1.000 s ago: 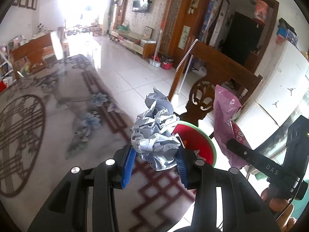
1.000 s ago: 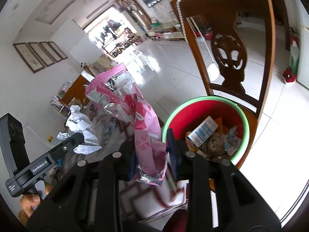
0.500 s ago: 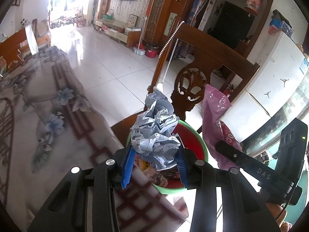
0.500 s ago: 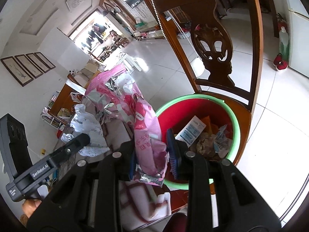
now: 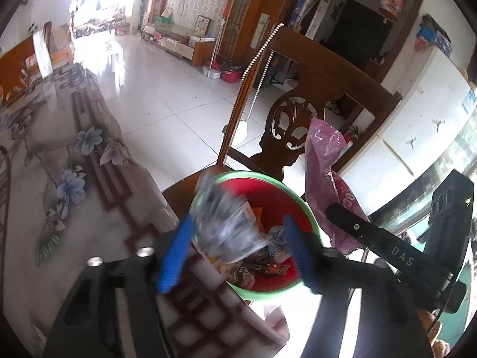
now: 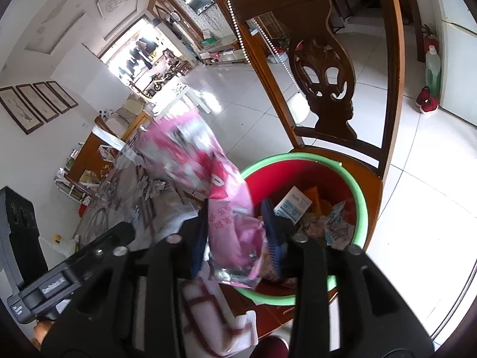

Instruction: Collect trash

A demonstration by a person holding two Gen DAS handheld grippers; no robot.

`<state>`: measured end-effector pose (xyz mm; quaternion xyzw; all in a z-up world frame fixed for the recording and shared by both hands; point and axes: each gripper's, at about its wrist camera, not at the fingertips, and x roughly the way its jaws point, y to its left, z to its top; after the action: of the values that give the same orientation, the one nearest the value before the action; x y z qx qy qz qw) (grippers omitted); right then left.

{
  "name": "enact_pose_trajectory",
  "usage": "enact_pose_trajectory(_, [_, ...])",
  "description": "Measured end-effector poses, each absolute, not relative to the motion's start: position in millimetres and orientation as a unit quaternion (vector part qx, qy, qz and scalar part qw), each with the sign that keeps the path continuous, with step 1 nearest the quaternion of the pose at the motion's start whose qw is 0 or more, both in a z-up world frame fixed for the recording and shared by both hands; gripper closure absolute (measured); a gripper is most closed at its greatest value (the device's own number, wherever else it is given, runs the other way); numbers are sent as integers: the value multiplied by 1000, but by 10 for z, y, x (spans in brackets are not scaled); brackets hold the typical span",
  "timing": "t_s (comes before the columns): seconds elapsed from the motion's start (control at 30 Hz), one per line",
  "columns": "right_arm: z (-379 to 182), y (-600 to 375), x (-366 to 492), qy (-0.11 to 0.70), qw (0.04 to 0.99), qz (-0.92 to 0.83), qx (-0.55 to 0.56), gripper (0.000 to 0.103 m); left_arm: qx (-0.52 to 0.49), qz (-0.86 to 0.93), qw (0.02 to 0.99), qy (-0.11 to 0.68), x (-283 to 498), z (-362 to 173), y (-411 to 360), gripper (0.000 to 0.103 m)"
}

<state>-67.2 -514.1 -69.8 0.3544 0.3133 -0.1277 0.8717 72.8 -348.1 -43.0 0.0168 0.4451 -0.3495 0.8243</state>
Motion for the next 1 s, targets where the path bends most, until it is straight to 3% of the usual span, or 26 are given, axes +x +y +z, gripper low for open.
enact_pose_trajectory(0.1, [-716,-5145,-648,316,870,-132,353,60,2,-345,826,447,743,-439,-3415,34])
enact_pose_trajectory(0.17, [-715,-5138,-659,315,869,-136,358,47,-2,-343,826,447,746,-439,-3369,33])
enact_pose_trajectory(0.47, [-388,-4723,-601,302,889,-110,326,39,-37,-284,867,407,642,-221,-2670,28])
enact_pose_trajectory(0.67, [81,-3971,-392,258,926,-44,272,23,-101,-211,905,356,445,140,-1826,18])
enact_pose_trajectory(0.87, [300,-3249,-299,208,941,36,265,6,-68,-135,948,279,123,479,-1077,10])
enact_pose_trajectory(1.0, [218,-2752,-285,184,960,62,204,5,-59,-92,961,255,-62,567,-678,8])
